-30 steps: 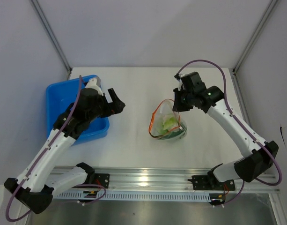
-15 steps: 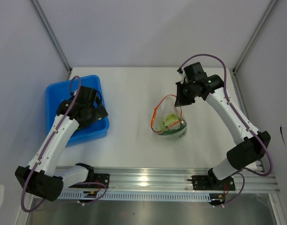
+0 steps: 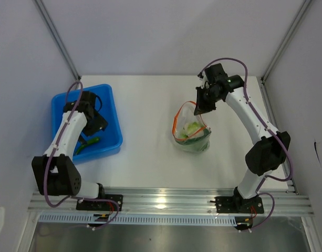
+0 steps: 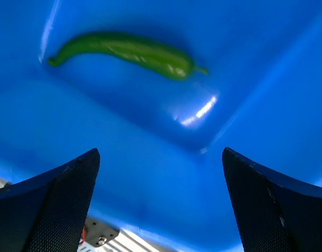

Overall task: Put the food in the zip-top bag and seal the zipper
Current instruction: Pick up the fake vegetable from the bin.

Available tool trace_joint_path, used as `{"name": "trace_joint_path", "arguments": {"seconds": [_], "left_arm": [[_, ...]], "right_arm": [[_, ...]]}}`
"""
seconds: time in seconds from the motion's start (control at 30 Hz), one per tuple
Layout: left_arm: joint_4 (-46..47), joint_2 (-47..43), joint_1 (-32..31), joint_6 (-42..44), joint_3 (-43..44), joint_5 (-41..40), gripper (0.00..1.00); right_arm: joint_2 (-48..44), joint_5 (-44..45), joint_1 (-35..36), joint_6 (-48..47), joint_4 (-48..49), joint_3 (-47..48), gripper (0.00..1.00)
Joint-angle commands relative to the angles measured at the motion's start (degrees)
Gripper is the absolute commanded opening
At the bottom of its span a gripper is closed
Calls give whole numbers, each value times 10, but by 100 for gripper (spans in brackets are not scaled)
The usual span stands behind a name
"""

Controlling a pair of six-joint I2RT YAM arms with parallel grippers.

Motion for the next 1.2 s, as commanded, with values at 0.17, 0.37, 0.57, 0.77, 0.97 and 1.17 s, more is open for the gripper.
{"name": "trace_joint_path", "arguments": {"seconds": [0.17,0.37,0.57,0.77,0.97,1.17], "left_arm": [[27,79,84,-89,4,13,99],[30,121,120,-175,14,65,100],[30,156,126,-290,18,114,99],[66,190,146,-361,12,114,99],[60,217,173,-384,20,120,99],[53,249,181,-395,37,103,99]], "right_arm": [[20,-32,-25,-4,13,35,0],[16,-36,-22,-3,16,32,0],[19,-48,-22,0,15,43,0],[21,-53,-22,0,19,47,0],[16,-48,-22,-4,19,44,0],[16,-40,-21,-6,16,50,0]]}}
